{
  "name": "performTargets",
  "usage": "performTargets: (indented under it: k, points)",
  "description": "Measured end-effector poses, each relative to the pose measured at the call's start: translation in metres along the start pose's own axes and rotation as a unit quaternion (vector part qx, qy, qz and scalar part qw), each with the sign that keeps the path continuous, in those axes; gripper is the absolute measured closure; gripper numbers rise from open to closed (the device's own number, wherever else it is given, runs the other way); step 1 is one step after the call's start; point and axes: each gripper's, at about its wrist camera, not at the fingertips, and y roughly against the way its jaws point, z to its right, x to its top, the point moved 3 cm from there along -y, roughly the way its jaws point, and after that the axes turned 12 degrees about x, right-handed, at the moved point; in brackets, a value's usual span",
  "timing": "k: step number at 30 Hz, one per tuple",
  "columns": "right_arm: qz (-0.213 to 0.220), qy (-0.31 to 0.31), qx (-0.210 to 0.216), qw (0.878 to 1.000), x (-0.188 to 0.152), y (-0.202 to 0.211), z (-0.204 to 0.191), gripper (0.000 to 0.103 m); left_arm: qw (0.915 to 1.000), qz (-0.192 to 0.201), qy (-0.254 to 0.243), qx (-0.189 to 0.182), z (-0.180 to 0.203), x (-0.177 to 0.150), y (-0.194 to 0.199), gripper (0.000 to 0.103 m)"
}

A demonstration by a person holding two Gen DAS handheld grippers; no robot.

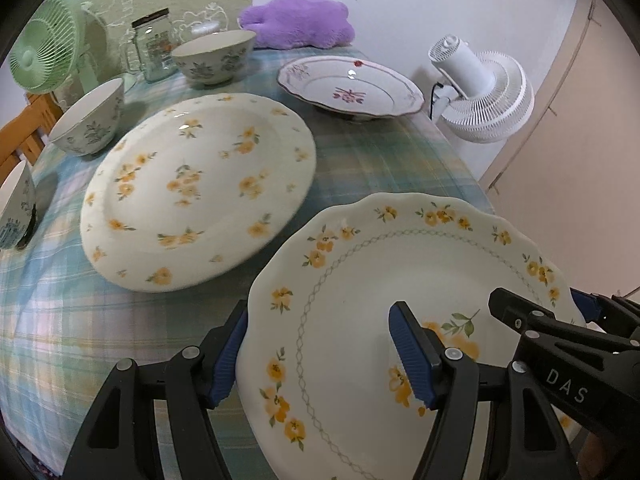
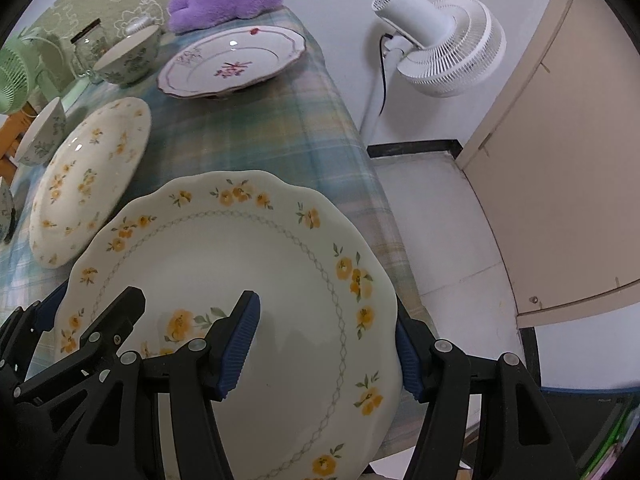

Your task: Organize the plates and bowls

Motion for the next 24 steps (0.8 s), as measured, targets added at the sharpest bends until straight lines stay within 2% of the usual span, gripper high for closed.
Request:
performTargets:
  k: [7, 12, 18, 22, 24]
  points:
    - [-0.012, 0.001, 0.001, 1.0, 0.002, -0.01, 0.008, 0.037, 0.9997, -0.02, -0.005, 0.014, 0.009, 0.0, -0.012, 0.034]
    - [-0.024, 0.013, 0.02, 0.999, -0.001, -0.017, 0.002, 0.037, 0.9992, -0.03, 0.006, 0.026, 0.002, -0.003, -0.018, 0.034]
    - [-0.031, 0.0, 0.03, 0.999, -0.008, -0.021, 0.007, 0.037, 0.9995, -0.022, 0.002, 0.023, 0.004, -0.005, -0.016, 0.029]
    - [-0.025, 0.011, 0.01, 1.0, -0.008, -0.018, 0.006, 0.037, 0.9987, -0.048, 0.015, 0.01, 0.003, -0.007, -0.019, 0.025]
    - [-0.024, 0.01, 0.017, 1.0, -0.007, -0.018, 0.007, 0.037, 0.9985, -0.05, 0.02, 0.011, 0.001, -0.007, -0.016, 0.025]
